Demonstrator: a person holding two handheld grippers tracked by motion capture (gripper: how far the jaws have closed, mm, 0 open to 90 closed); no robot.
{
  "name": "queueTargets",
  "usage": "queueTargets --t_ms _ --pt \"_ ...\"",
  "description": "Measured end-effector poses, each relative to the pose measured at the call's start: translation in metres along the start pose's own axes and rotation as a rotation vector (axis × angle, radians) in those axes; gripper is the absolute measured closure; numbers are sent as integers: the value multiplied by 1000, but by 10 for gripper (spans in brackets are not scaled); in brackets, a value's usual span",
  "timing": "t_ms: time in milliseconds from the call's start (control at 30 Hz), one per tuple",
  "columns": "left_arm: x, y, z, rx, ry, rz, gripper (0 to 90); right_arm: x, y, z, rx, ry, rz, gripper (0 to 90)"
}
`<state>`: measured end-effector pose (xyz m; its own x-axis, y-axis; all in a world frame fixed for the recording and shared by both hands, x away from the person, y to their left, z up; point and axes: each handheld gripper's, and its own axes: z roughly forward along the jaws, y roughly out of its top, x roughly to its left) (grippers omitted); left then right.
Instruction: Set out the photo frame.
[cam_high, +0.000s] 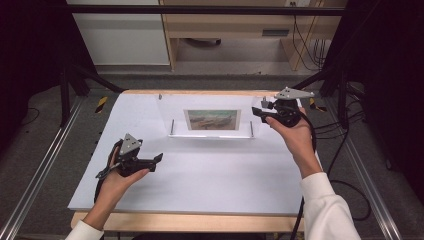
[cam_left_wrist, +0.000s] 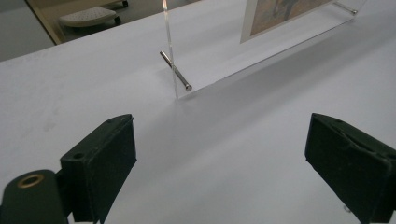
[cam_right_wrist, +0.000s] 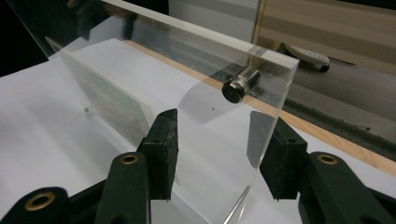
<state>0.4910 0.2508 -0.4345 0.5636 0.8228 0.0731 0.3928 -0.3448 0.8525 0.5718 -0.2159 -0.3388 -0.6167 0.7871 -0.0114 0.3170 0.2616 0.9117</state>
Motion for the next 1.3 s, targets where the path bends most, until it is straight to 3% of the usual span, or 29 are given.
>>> queueTargets --t_ms 367,800,1300 --pt "8 -11 -2 24 20 -7 92 -11 4 11 -20 3 39 526" --pt "10 -22 -2 75 9 -2 92 -19 9 21 -24 -2 81 525" --pt "17 -26 -14 69 22 -13 92 -25 12 30 -31 -22 139 514"
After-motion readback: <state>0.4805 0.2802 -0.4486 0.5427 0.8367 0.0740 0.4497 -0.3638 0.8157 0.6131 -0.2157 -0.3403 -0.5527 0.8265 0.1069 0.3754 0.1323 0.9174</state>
